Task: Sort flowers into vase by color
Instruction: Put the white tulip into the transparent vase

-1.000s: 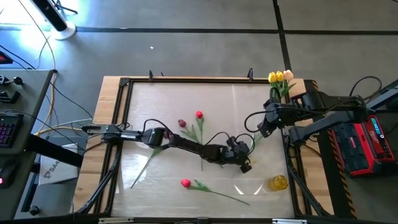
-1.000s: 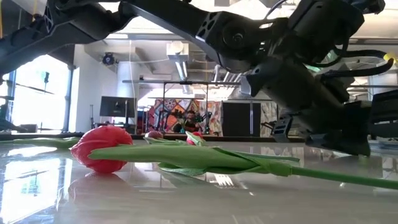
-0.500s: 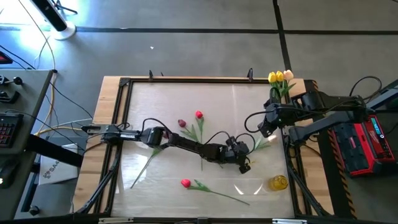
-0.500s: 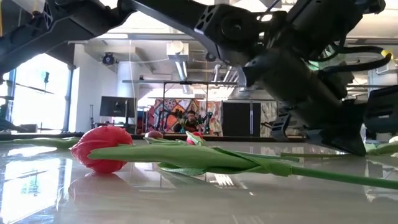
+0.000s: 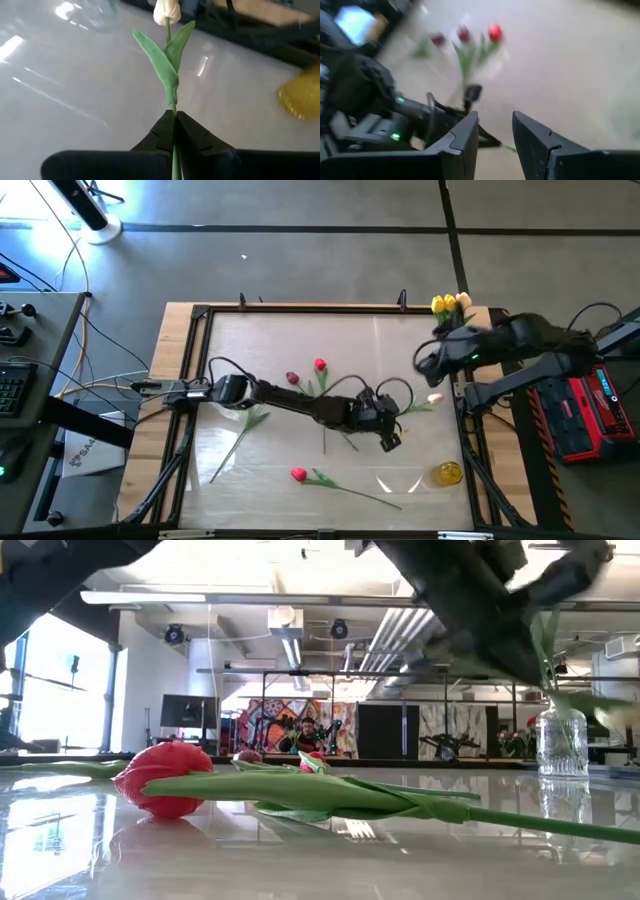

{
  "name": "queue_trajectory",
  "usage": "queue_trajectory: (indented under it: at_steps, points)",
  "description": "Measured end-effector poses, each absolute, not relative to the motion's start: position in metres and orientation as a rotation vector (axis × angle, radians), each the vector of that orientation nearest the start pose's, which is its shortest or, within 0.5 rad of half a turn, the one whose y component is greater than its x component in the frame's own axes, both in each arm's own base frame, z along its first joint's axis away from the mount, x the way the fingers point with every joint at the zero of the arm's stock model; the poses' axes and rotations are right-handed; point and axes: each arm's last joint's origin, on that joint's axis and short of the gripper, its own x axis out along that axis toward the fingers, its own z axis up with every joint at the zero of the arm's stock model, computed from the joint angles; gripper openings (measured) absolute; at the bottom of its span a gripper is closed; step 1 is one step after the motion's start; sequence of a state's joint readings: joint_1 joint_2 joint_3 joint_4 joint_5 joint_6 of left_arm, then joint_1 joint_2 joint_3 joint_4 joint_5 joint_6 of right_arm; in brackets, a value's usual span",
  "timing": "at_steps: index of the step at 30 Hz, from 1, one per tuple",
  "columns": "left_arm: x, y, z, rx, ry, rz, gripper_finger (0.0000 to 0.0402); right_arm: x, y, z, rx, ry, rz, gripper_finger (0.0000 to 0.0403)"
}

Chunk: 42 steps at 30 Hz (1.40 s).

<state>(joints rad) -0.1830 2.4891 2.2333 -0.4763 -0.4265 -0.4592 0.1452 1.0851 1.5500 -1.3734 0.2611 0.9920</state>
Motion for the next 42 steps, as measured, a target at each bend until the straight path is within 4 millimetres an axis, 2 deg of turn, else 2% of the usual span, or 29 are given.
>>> queue_trajectory:
  at_steps: [5,10,13,16,23,34,42]
  points:
    - [0.529,-0.072,0.244,-0.16,0.632,0.39,0.0,0.131,0.013,0.462,0.719,0.562,-0.53,0.011]
    - [0.508,-0.057,0.302,-0.1,0.578,0.364,0.0,0.114,0.014,0.487,0.711,0.427,-0.523,0.011]
    - [0.491,-0.049,0.335,-0.064,0.547,0.356,0.0,0.108,0.014,0.494,0.693,0.369,-0.539,0.011]
    - [0.476,-0.04,0.358,-0.035,0.54,0.356,0.0,0.108,0.015,0.496,0.682,0.328,-0.569,0.011]
    - [0.44,-0.026,0.411,0.002,0.459,0.36,0.0,0.12,0.023,0.498,0.642,0.264,-0.593,0.011]
    - [0.391,-0.003,0.469,-0.052,0.316,0.41,0.0,0.127,0.039,0.521,0.407,0.092,-0.505,0.011]
    - [0.388,0.006,0.488,-0.104,0.164,0.403,0.0,0.126,0.044,0.527,0.374,0.063,-0.464,0.011]
